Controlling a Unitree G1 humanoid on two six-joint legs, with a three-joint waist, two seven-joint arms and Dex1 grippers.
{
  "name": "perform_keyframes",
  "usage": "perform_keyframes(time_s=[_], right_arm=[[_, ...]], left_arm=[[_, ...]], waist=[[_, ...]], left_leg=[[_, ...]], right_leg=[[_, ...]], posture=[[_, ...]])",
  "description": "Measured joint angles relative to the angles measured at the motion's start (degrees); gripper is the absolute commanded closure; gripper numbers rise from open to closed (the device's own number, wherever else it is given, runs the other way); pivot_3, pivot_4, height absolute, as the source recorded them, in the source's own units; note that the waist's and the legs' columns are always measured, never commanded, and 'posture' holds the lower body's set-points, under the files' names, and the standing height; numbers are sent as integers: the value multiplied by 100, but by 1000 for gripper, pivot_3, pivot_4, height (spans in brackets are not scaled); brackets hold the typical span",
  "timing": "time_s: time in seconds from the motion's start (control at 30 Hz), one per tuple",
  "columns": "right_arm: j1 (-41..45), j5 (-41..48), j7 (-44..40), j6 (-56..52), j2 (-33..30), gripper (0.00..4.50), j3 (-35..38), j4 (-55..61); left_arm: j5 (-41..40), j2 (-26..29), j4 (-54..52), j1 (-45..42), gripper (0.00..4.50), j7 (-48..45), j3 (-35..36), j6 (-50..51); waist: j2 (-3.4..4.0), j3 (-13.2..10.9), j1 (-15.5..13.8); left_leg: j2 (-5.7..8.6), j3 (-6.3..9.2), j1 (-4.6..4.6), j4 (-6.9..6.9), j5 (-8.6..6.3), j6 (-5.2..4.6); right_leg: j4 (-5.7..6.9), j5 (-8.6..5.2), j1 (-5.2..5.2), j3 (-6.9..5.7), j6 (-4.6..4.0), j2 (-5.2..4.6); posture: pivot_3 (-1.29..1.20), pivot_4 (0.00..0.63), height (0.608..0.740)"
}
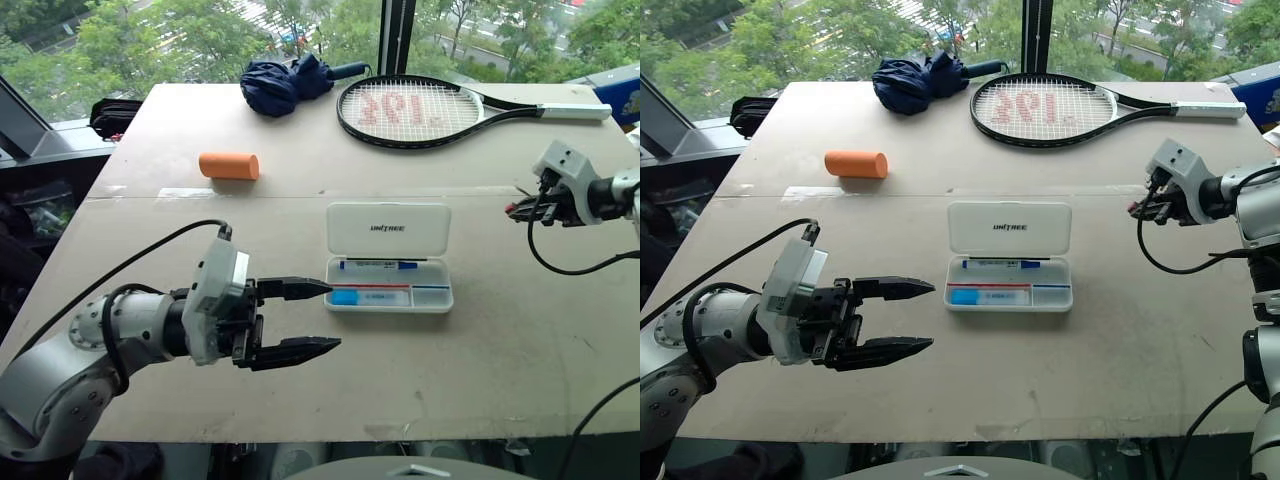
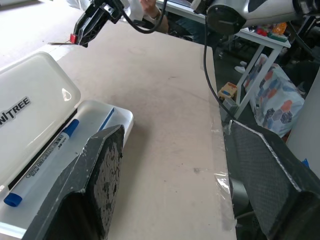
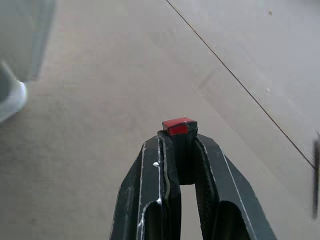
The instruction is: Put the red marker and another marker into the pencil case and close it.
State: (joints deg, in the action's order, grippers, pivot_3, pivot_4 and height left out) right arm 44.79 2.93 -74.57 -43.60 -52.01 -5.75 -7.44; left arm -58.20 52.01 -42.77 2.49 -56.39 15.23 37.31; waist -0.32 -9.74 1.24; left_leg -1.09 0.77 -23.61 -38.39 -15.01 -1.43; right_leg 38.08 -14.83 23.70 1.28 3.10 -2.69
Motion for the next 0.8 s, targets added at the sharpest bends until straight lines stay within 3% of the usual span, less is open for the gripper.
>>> perform_keyframes(time_s=[0.2, 0.4, 0.63, 0.8], right_arm=[[-606, 879, 292, -1630, -37, 4423, 130, 2576], [-1213, 1453, 887, -2518, -40, 4423, -111, 4076], [-1478, 1751, 1419, -2711, -47, 4423, -333, 4370], [-1674, 1687, 1766, -2424, -51, 4423, -887, 4355]], left_arm=[[149, 111, 85, 562, 1085, -369, 269, -70], [256, 151, 132, 739, 1085, -599, 476, -179], [354, 133, 137, 986, 1085, -648, 513, -287], [425, 79, 137, 1148, 1085, -694, 531, -376]], waist=[[0, 0, -59], [-6, 4, -105], [-6, 4, -69], [-6, 4, -62]], left_leg=[[0, 6, -1, -2, 0, -1], [7, 11, -4, -6, 0, -1], [6, 12, -1, -6, 0, -1], [5, 13, -2, -5, 0, -1]], right_leg=[[0, 0, -2, -9, 0, 0], [-6, -1, -7, -15, -1, -5], [-2, -1, -7, -15, -1, -3], [-4, -1, -7, -17, 0, -3]], posture=[[0, 150, 732], [0, 150, 732], [0, 150, 732], [0, 150, 732]])
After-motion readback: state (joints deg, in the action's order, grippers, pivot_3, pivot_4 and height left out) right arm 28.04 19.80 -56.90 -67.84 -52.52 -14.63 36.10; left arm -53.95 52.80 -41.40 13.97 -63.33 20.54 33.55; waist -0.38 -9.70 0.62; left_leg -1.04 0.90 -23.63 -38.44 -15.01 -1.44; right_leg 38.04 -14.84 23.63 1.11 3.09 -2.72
